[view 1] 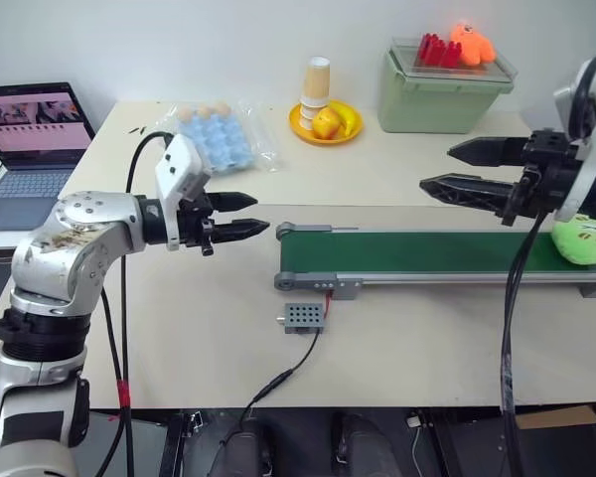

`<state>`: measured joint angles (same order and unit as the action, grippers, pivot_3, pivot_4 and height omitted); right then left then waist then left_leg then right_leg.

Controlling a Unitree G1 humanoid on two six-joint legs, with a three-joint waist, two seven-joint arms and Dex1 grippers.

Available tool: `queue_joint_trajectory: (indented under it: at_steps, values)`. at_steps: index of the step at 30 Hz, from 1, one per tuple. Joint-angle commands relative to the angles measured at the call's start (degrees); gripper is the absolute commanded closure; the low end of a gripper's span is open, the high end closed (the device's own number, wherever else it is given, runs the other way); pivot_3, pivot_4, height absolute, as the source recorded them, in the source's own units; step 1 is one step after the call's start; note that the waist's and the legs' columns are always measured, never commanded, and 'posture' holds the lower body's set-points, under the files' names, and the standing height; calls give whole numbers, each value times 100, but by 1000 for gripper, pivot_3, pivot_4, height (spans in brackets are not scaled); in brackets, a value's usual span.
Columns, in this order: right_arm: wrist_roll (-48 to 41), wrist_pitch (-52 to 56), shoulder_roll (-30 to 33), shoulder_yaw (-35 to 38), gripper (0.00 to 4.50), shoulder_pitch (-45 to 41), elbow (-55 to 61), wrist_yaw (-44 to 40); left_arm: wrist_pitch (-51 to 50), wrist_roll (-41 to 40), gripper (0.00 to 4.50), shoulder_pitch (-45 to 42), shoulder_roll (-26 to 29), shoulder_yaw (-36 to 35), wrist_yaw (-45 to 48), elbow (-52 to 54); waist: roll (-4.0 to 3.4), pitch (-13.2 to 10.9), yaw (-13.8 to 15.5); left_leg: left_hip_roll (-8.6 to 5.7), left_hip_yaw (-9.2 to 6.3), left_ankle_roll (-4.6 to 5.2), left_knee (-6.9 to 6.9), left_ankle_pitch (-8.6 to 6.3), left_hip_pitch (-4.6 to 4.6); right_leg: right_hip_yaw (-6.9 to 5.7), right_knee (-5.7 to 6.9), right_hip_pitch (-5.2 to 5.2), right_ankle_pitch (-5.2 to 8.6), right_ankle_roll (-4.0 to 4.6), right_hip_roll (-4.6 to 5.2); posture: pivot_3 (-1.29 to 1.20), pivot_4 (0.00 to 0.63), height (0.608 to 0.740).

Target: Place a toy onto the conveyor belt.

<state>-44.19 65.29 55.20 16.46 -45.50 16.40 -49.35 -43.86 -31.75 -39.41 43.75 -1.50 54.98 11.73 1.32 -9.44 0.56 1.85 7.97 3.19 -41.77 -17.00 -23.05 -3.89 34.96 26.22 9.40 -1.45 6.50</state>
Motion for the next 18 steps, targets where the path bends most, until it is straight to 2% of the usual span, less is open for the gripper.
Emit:
queue_joint_trajectory:
  at_steps: [1, 18]
  values:
    - [-121, -127, -25, 107, 59, -206, 20, 142, 41, -112, 1987, -129, 11, -272, -124, 185, 0, 0, -1, 0, 0, 0, 0, 0, 0, 0, 0, 0, 0, 0, -1, 0, 150, 734]
    - [-153, -305, -200, 25, 59, -217, -125, 352, -10, -52, 1987, -205, 105, -354, -272, 97, 0, 0, -1, 0, 1, 0, 0, 0, 0, -1, 0, 0, 0, 0, -1, 0, 150, 734]
